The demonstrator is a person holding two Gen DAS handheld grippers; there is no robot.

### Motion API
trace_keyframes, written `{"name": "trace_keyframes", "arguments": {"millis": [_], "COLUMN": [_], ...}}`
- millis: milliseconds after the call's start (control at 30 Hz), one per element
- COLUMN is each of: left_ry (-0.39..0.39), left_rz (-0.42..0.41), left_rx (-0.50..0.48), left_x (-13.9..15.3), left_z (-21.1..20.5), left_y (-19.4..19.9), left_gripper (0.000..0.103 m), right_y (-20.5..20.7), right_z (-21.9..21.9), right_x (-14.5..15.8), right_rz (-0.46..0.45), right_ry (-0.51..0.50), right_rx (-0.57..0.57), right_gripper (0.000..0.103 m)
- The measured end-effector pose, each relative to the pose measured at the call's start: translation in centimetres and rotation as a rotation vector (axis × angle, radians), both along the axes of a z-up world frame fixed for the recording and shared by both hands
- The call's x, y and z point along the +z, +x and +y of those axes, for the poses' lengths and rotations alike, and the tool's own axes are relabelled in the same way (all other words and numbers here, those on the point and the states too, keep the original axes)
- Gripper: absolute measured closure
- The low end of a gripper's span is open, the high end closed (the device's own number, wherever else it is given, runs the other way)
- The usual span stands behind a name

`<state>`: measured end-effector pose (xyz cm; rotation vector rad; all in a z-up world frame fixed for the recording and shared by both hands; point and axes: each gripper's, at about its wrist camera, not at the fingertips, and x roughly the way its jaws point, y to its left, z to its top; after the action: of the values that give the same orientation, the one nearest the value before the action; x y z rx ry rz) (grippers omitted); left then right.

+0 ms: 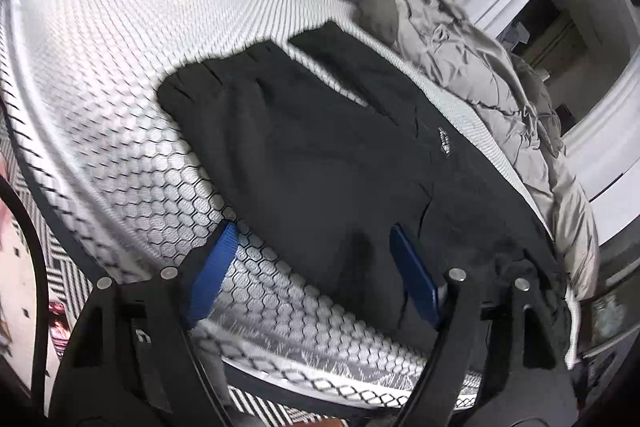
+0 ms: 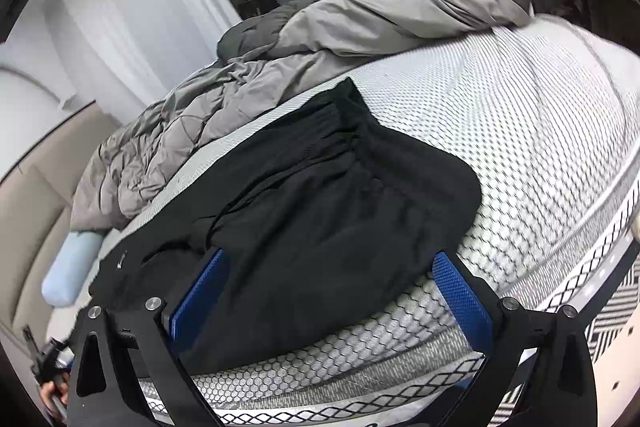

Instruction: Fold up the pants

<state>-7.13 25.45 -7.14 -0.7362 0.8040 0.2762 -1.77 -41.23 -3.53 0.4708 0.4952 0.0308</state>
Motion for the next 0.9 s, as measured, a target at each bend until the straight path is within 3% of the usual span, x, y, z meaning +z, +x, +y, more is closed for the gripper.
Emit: {"name": "trace_keyframes", "arguments": {"millis": [67, 133, 233, 333, 533, 633, 700, 733, 767, 800, 833, 867, 900], "left_ry": [-0.054, -0.110, -0.173, -0.119, -0.085, -0.109, -0.150, -0.141, -0.122, -0.113, -0.105, -0.114, -0.115], "left_rz": [-0.011, -0.030, -0.049, -0.061, -0.098, -0.031, -0.044, -0.055, -0.068, -0.072, -0.077, -0.095, -0.111], "left_rx": [0.024, 0.087, 0.173, 0.136, 0.054, 0.037, 0.062, 0.073, 0.073, 0.071, 0.074, 0.079, 0.088], "left_x": [-0.7, -1.0, -0.7, -0.1, 1.5, 0.6, -0.3, -0.3, -0.1, -0.1, 0.0, 0.1, 0.4], "left_z": [1.1, 2.3, 3.3, 2.6, 1.4, 2.1, 2.9, 3.1, 3.3, 3.5, 3.7, 3.9, 4.0], "left_y": [0.9, 1.4, 0.7, -0.3, -1.5, 0.6, 1.8, 2.3, 2.8, 3.2, 3.4, 3.5, 3.2], "left_gripper": [0.028, 0.040, 0.049, 0.049, 0.050, 0.050, 0.056, 0.070, 0.078, 0.095, 0.101, 0.101, 0.102], "right_y": [0.0, 0.2, 0.5, 0.1, 0.1, 2.0, 3.8, 4.2, 4.5, 4.8, 4.8, 4.6, 4.3], "right_z": [-0.3, -0.4, -0.4, -0.6, -1.3, -1.8, -2.4, -2.8, -3.3, -4.0, -4.5, -5.1, -5.4], "right_x": [-0.3, -0.6, -0.8, -0.8, -1.9, -3.0, -3.9, -4.0, -4.1, -4.1, -4.0, -4.0, -3.9], "right_rz": [0.005, 0.012, 0.024, 0.020, 0.029, 0.055, 0.086, 0.090, 0.084, 0.074, 0.076, 0.071, 0.045], "right_ry": [0.017, 0.031, 0.037, 0.051, 0.145, 0.256, 0.334, 0.361, 0.386, 0.406, 0.409, 0.421, 0.434], "right_rx": [-0.006, -0.004, 0.002, 0.001, 0.046, 0.110, 0.112, 0.105, 0.095, 0.072, 0.045, 0.015, 0.018], "right_gripper": [0.000, 0.000, 0.000, 0.000, 0.000, 0.001, 0.012, 0.024, 0.040, 0.053, 0.084, 0.094, 0.095]}}
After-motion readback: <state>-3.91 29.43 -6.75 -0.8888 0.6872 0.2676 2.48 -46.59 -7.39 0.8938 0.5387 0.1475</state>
